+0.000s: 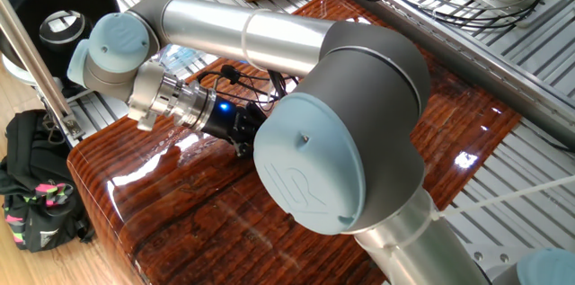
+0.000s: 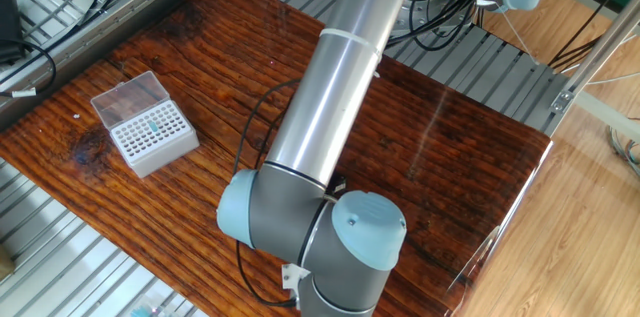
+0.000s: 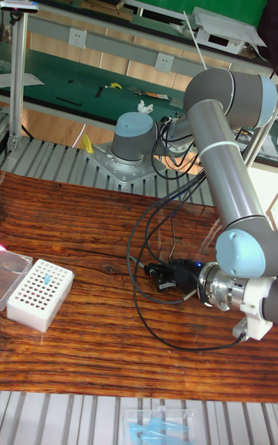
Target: Insert a medium pipette tip into the holder for medium pipette tips
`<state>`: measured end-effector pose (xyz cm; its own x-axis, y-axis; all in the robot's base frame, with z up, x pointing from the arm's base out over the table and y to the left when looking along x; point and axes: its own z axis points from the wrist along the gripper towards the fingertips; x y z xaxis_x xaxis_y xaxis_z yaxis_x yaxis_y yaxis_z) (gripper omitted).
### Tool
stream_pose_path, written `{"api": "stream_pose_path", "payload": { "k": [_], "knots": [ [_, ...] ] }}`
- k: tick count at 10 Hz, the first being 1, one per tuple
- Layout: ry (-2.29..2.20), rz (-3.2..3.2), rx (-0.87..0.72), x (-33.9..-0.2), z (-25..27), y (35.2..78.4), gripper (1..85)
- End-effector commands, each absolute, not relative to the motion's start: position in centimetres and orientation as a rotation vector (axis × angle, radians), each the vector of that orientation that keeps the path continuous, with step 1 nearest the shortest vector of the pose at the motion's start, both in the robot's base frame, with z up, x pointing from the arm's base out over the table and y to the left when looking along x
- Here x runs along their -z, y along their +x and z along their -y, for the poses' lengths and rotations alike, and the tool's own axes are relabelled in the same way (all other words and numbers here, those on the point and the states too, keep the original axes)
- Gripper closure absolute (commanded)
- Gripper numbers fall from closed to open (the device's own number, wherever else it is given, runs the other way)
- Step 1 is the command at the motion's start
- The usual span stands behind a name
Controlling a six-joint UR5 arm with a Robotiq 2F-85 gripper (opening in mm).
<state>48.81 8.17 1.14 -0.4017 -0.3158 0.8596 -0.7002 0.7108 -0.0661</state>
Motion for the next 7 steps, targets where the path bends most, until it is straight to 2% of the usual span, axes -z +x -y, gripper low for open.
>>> {"api": "stream_pose_path", "payload": {
  "k": [1,3,7],
  "knots": [
    [0.770,2.009,-0.521,-1.26,-8.43,48.71,74.0],
    [0.763,2.011,-0.529,-1.29,-8.32,48.71,84.3],
    [0.793,2.060,-0.478,-1.81,-8.25,48.25,84.7]
  ]
}}
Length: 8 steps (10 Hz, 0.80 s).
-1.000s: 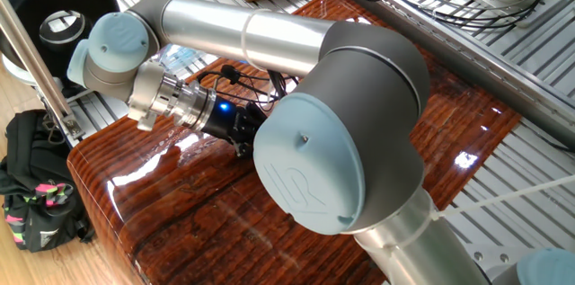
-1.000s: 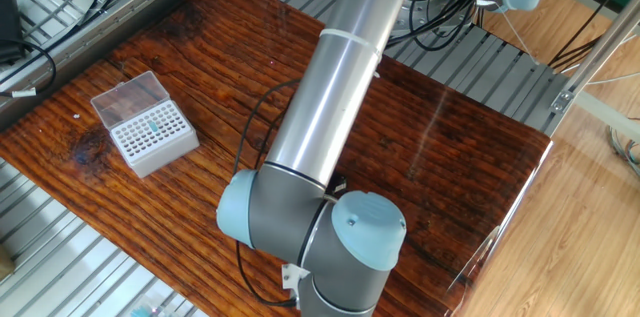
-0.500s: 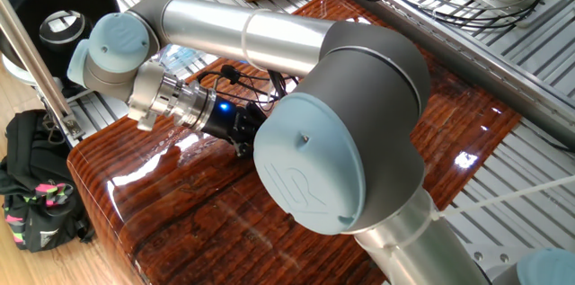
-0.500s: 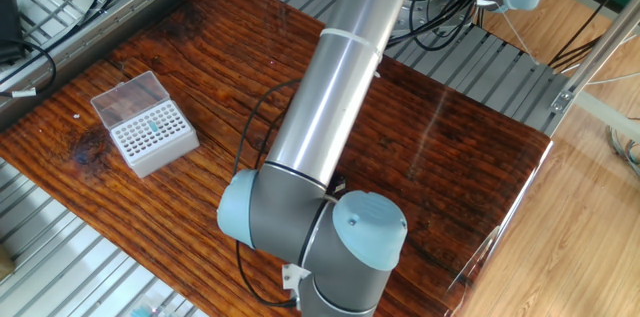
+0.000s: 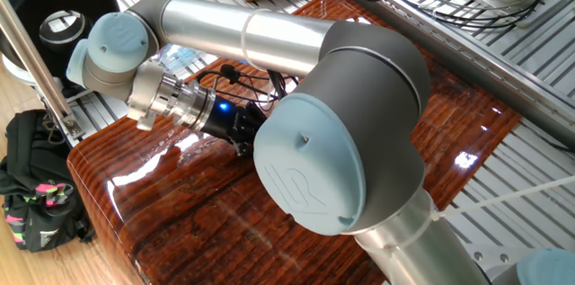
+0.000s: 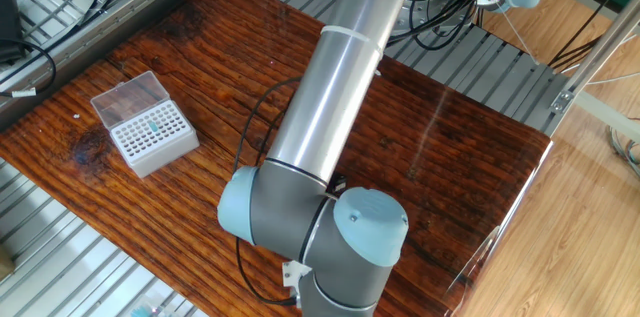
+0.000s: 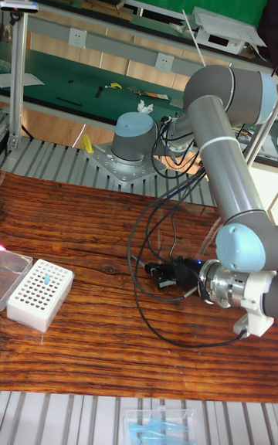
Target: Insert a medium pipette tip into the holder for medium pipette tips
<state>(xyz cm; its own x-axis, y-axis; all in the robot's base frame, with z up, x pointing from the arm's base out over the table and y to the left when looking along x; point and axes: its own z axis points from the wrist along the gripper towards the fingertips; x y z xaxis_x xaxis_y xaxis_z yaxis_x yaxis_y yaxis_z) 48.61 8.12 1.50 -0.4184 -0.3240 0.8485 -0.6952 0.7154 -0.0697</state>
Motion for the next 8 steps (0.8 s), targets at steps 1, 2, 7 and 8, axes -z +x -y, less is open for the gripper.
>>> {"api": "stream_pose_path", "payload": {
  "k": [1,2,7,8],
  "knots": [
    [0.822,2.074,-0.469,-2.7,-7.6,48.5,84.7],
    [0.850,2.114,-0.440,-3.9,-7.4,48.9,84.7],
    [0.756,2.561,-0.255,-4.4,-12.4,50.7,84.7],
    [0.746,2.631,-0.280,-3.9,-12.5,51.6,84.7]
  ]
}}
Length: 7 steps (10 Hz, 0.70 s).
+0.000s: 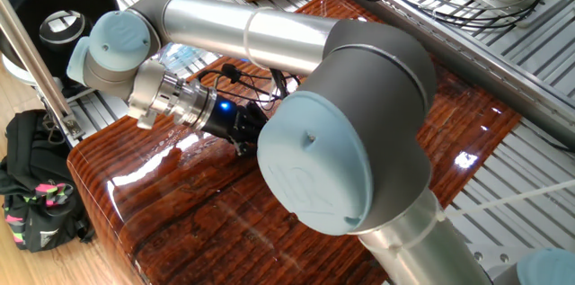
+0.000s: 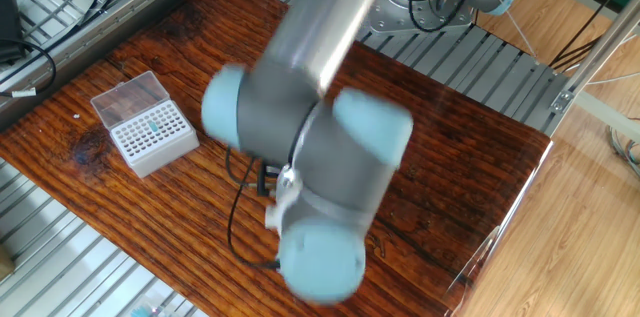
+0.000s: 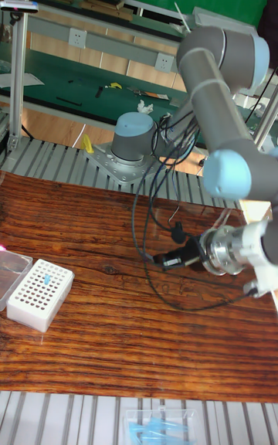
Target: Insert a medium pipette tip into the holder for medium pipette tips
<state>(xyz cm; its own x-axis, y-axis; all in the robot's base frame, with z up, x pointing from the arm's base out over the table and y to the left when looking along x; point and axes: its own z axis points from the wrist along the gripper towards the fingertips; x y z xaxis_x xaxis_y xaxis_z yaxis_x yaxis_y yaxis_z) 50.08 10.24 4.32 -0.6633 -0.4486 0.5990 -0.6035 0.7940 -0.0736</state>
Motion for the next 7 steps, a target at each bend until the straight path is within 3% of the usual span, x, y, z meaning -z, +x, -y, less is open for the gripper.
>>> {"api": "stream_pose_path", "payload": {
  "k": [1,3,7],
  "knots": [
    [0.718,2.677,-0.274,-3.5,-13.1,52.2,84.7],
    [0.719,2.730,-0.278,-3.0,-13.5,54.1,84.7],
    [0.694,2.515,-0.305,-4.7,-13.6,51.2,84.7]
  ]
}}
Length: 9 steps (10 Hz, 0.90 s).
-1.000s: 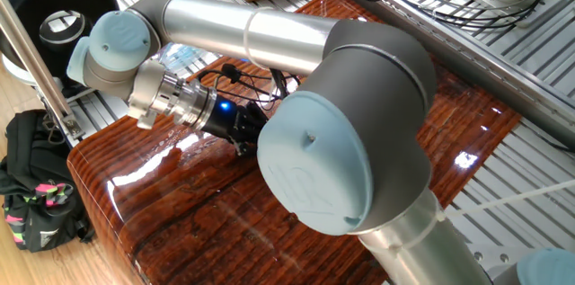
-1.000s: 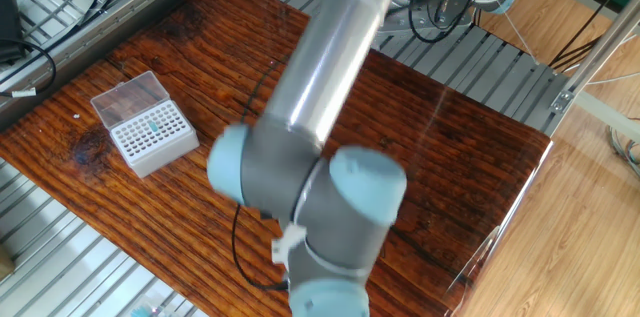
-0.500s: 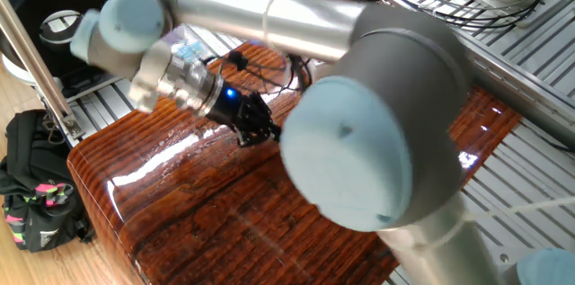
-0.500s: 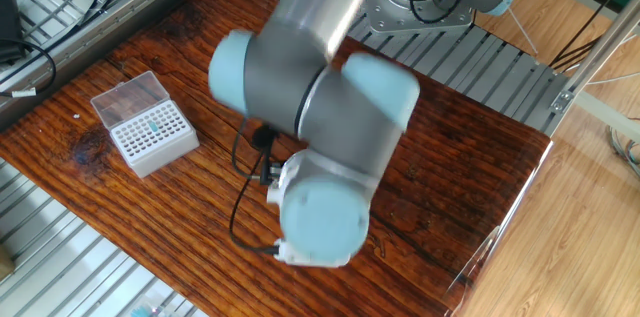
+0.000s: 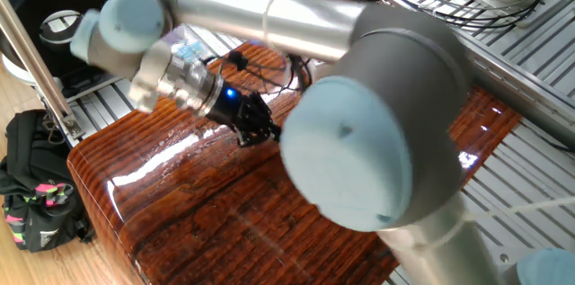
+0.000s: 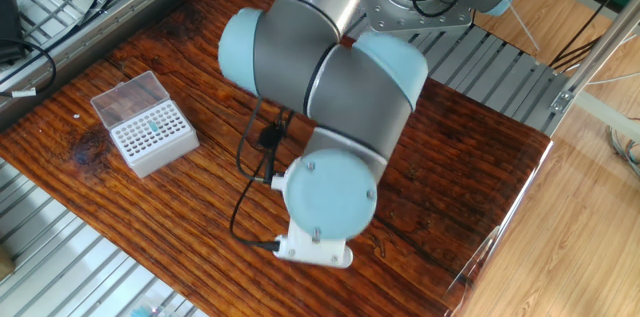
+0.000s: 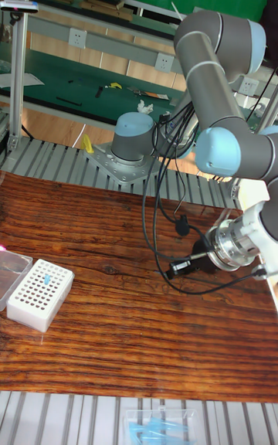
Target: Insert a medium pipette tip into the holder for medium pipette tips
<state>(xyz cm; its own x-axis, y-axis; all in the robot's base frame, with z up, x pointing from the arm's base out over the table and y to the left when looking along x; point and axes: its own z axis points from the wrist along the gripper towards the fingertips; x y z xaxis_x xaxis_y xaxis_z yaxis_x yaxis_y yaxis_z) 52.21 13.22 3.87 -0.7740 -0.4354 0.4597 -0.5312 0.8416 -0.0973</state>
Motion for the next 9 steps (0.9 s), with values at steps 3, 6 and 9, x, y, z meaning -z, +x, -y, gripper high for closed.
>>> {"api": "stream_pose_path", "payload": {
  "k": [3,6,9],
  "knots": [
    [0.671,2.421,-0.299,-5.5,-14.3,50.2,84.7],
    [0.662,2.341,-0.310,-6.8,-13.5,48.8,84.7],
    [0.625,2.260,-0.424,-8.7,-11.3,48.1,84.7]
  ]
}}
